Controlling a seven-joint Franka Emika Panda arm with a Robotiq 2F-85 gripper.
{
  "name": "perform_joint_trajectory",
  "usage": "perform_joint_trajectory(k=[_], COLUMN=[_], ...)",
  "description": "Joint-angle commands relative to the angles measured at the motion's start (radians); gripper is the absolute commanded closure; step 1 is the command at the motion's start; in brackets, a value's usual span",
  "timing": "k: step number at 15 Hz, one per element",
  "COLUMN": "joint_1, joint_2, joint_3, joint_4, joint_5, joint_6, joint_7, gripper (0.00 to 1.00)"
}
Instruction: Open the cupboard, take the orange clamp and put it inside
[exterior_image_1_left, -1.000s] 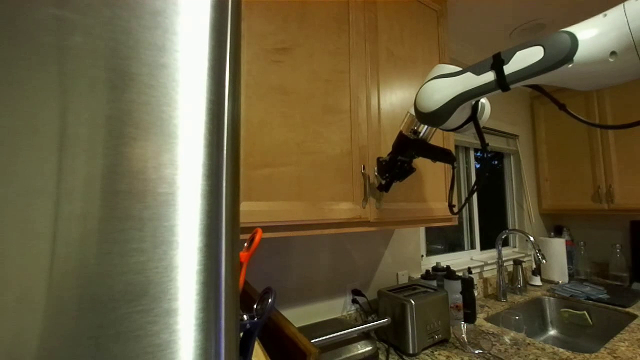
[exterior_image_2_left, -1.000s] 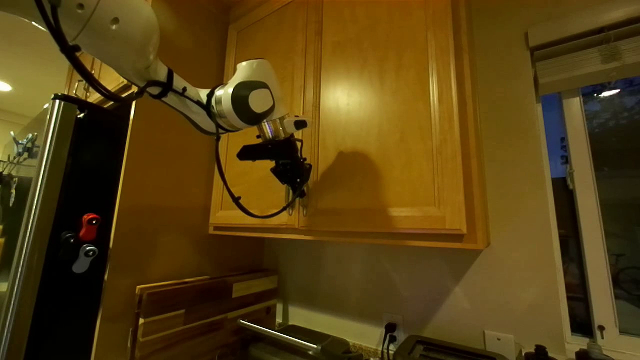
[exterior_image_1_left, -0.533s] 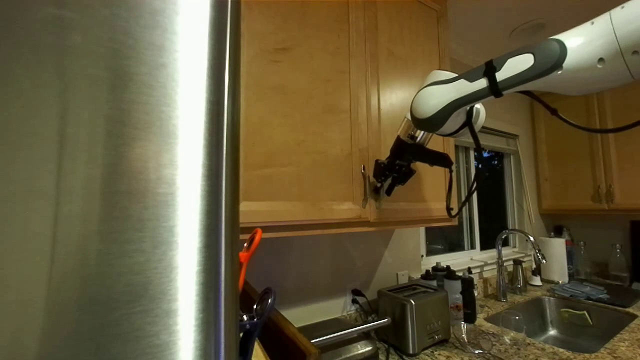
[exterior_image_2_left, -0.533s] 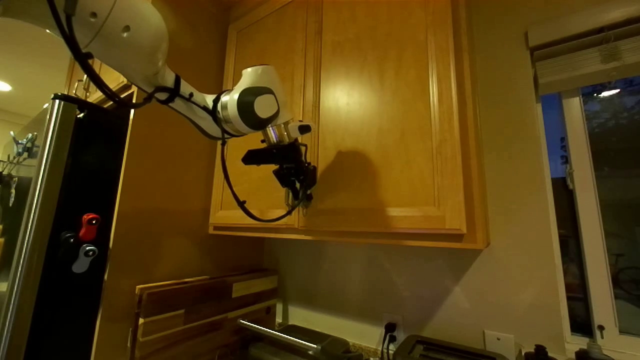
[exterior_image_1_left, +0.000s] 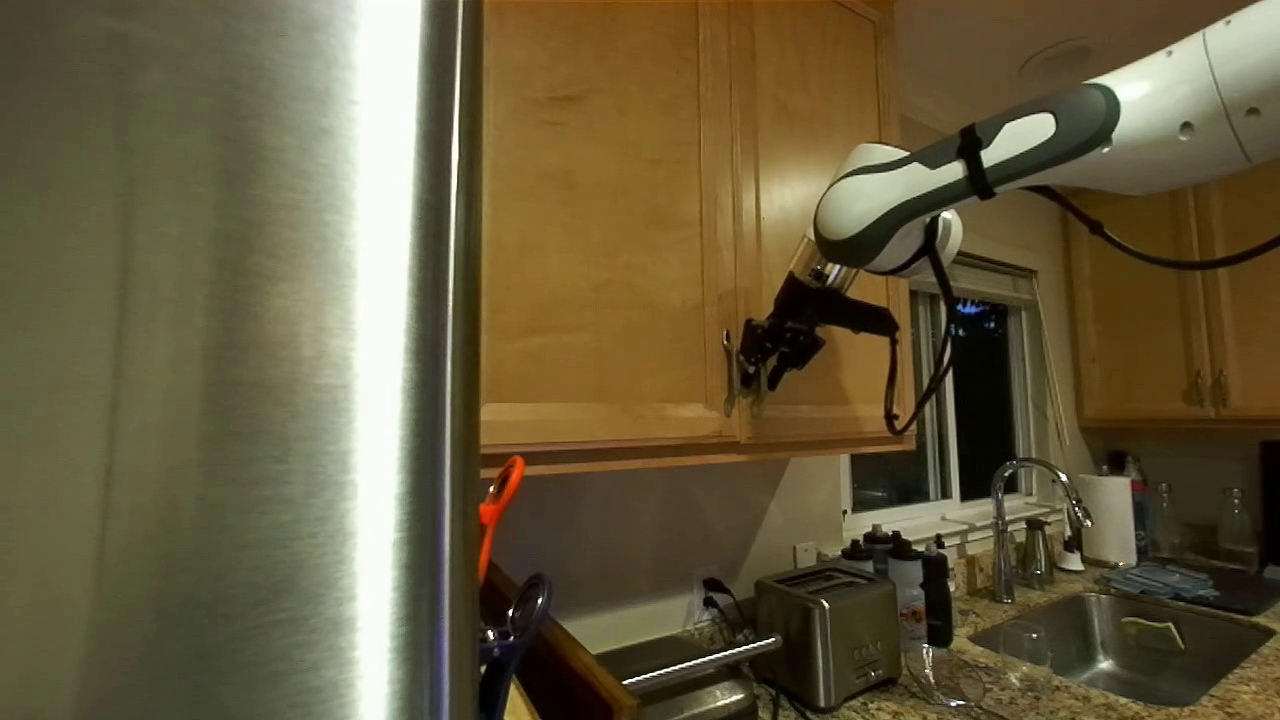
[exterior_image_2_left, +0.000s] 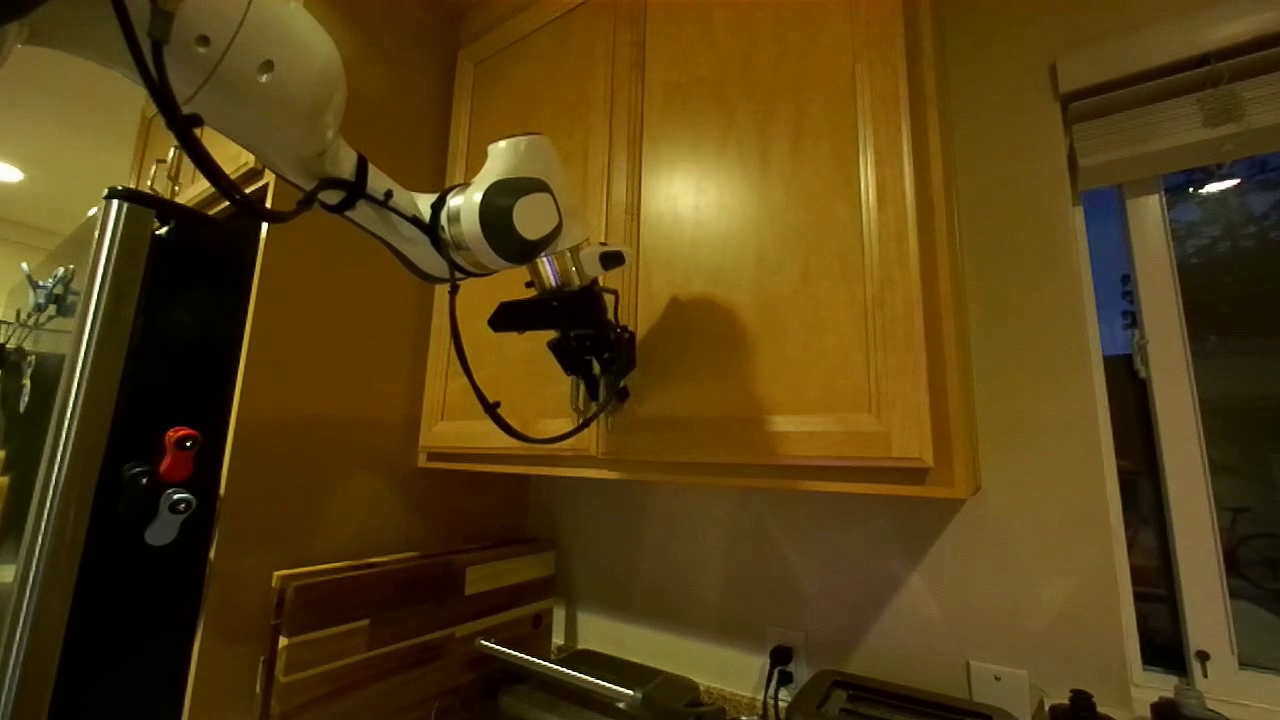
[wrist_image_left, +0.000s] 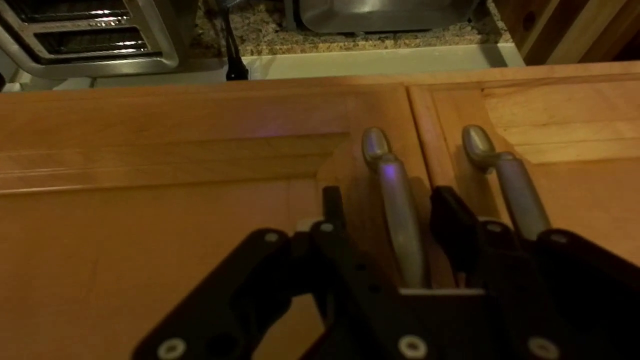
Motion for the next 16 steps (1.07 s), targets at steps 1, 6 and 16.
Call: perform_joint_trajectory(k=[1, 6, 16], joint_1=[0.005, 0.001, -0.03], joint_2=[0.0, -0.009, -0.104], joint_3=[-0.009, -0.011, -0.02], joint_4=[0.008, -0.001, -0.106], joint_5=[0.0, -0.012, -0.028], joint_6=[0.02, 0.006, -0.012], joint_7=[-0.016, -0.019, 0.073], gripper=[0.83, 0.91, 0.9])
